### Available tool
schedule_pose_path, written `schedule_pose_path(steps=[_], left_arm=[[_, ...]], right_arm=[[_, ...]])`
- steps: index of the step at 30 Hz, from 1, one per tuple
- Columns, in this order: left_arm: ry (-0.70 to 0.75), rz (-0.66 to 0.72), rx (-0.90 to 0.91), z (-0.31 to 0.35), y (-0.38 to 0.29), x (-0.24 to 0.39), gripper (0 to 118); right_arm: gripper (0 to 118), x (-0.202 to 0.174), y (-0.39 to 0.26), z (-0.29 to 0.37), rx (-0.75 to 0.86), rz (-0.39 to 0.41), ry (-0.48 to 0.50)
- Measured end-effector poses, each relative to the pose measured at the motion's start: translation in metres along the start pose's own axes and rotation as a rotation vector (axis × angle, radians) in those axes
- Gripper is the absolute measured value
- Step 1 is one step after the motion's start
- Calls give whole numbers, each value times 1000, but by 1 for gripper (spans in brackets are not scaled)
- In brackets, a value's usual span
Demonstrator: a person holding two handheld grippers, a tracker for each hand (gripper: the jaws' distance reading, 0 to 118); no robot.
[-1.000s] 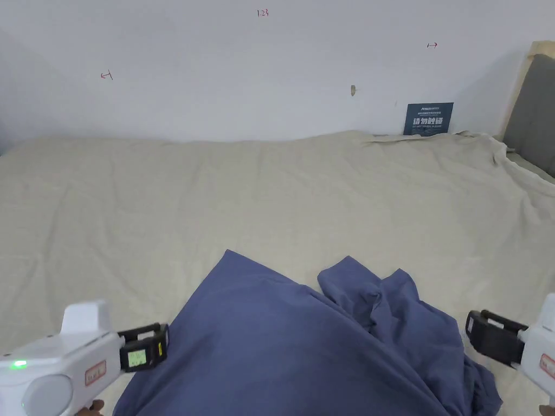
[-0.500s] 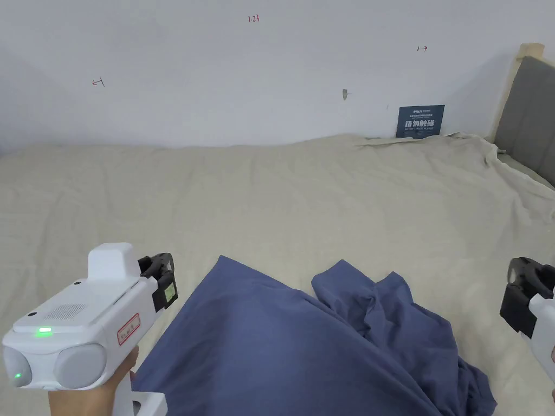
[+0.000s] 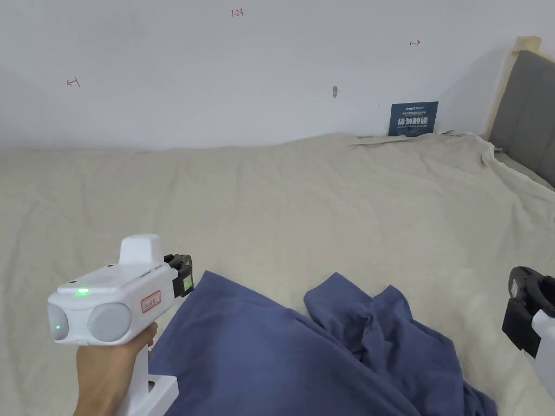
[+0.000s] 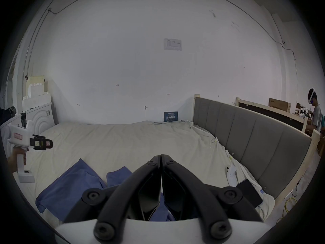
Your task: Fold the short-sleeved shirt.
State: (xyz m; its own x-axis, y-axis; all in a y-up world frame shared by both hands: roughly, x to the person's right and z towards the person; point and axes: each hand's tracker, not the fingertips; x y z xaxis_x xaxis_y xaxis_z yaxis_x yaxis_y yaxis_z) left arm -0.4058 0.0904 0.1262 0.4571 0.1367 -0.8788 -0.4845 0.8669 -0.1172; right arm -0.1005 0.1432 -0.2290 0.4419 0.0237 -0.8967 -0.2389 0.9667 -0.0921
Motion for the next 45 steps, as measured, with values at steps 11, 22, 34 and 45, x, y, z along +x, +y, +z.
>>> schedule_pose_path(steps=[11, 22, 34, 45], left_arm=[[36, 76, -398, -171, 14, -35, 85], [115, 45, -564, -255, -25, -60, 53], [71, -118, -437, -217, -19, -33, 0], [-17, -118, -220, -63, 17, -18, 0]], right_arm=[[0, 6, -23, -61, -127, -13, 3], [0, 9, -51, -88, -220, -31, -10], [0, 24, -56, -74, -268, -91, -30], [1, 41, -77, -75, -362, -138, -26]])
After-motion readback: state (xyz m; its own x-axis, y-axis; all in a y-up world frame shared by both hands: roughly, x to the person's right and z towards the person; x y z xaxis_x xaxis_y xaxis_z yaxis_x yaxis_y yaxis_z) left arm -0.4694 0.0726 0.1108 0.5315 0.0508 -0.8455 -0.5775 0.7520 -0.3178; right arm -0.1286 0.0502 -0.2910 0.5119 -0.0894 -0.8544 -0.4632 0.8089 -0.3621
